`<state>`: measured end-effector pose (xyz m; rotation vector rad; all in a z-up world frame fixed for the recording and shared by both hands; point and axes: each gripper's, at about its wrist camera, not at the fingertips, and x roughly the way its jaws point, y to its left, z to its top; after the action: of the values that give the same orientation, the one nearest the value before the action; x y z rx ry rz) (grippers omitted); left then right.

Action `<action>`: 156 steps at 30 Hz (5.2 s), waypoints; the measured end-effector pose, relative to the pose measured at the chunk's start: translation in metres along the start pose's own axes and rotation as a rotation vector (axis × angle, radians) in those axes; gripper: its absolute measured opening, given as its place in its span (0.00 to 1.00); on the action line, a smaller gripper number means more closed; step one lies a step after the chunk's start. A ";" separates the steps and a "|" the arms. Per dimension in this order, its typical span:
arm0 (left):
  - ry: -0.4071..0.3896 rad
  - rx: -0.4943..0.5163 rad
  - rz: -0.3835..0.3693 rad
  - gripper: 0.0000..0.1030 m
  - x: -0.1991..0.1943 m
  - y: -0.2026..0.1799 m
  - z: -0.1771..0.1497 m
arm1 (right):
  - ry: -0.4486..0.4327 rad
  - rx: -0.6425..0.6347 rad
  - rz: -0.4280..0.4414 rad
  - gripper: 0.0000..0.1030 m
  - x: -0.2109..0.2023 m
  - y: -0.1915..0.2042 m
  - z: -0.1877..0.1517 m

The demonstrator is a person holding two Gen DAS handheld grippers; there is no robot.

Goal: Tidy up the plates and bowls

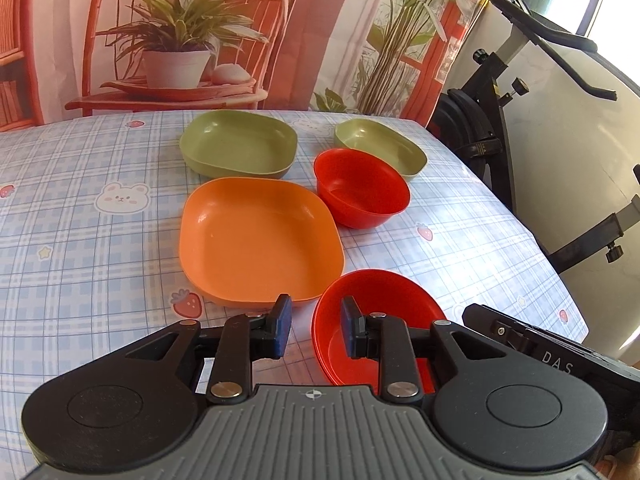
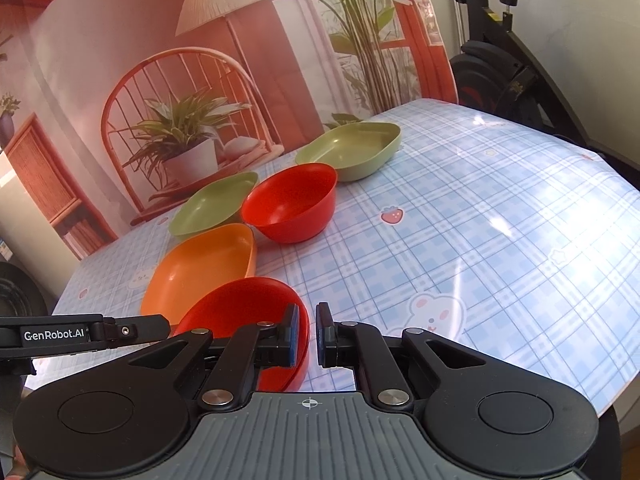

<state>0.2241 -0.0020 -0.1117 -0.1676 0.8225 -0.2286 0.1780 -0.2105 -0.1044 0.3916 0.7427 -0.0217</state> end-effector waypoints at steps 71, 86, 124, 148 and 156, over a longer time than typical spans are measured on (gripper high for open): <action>0.170 0.336 -0.056 0.21 0.166 -0.024 0.101 | 0.042 0.012 -0.003 0.12 0.157 -0.029 0.097; 0.107 0.286 -0.058 0.16 0.123 -0.033 0.106 | -0.032 0.013 0.016 0.08 0.121 -0.017 0.107; 0.022 0.157 -0.076 0.17 0.007 -0.036 0.011 | -0.007 -0.053 0.049 0.07 0.010 0.013 0.044; 0.086 0.112 -0.078 0.17 0.011 -0.031 -0.020 | 0.060 -0.073 0.030 0.07 0.004 0.009 0.013; 0.100 0.110 -0.074 0.17 0.016 -0.030 -0.024 | 0.070 -0.087 0.022 0.08 0.007 0.009 0.010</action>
<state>0.2128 -0.0361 -0.1315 -0.0840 0.9017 -0.3529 0.1911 -0.2049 -0.0997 0.3192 0.8056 0.0453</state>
